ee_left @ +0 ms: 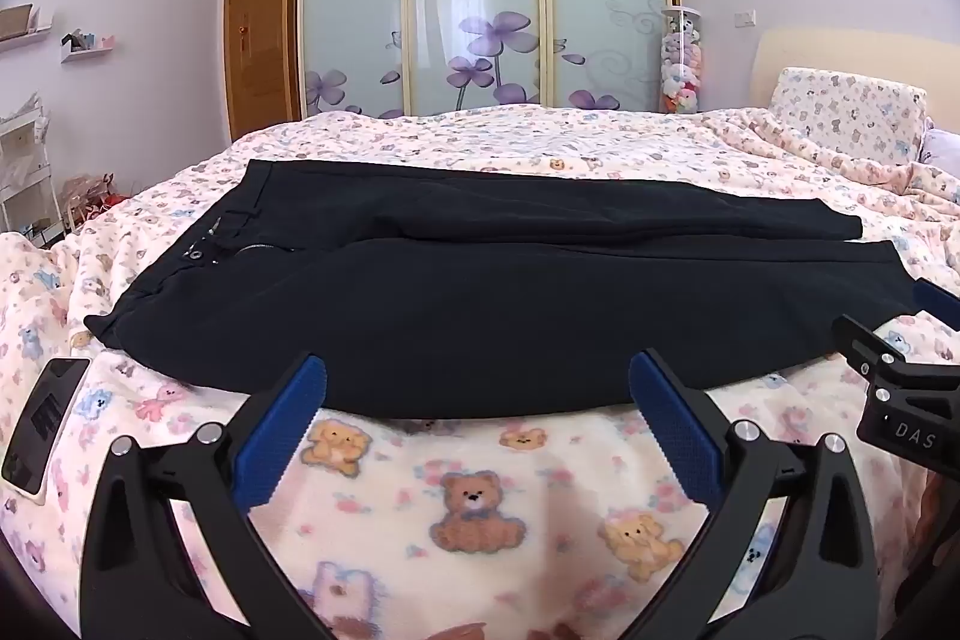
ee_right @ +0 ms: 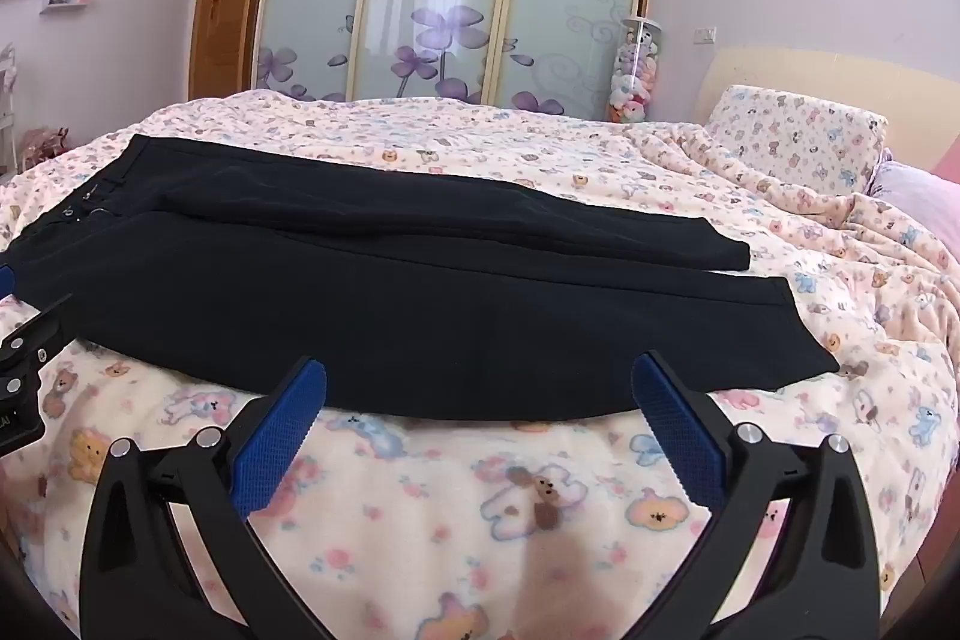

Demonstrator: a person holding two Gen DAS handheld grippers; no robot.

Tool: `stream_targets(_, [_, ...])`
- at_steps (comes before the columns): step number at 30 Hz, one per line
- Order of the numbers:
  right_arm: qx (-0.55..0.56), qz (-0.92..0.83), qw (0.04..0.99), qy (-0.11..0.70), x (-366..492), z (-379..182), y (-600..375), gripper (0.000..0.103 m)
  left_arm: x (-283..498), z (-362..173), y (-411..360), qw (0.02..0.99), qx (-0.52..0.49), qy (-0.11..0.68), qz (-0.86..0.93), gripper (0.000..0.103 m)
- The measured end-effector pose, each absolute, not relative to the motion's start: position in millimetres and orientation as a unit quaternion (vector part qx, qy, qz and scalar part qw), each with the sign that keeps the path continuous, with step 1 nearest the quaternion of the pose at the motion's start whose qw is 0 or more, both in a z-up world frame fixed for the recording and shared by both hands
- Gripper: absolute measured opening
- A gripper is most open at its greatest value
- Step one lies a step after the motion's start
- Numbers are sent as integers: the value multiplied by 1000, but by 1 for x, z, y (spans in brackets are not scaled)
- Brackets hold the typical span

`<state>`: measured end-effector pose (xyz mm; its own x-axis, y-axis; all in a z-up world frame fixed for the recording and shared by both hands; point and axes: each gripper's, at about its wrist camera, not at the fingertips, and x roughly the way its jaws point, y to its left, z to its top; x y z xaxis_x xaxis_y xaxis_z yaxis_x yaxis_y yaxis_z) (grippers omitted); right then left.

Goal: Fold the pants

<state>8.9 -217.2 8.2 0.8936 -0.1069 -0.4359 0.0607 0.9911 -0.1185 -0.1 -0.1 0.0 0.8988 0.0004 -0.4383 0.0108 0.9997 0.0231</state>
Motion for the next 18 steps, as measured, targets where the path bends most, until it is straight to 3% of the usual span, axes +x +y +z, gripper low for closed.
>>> stream_targets(18, [-48,-43,972,228,9,9,-219,102,0,0,0,974,12,225,-3,101])
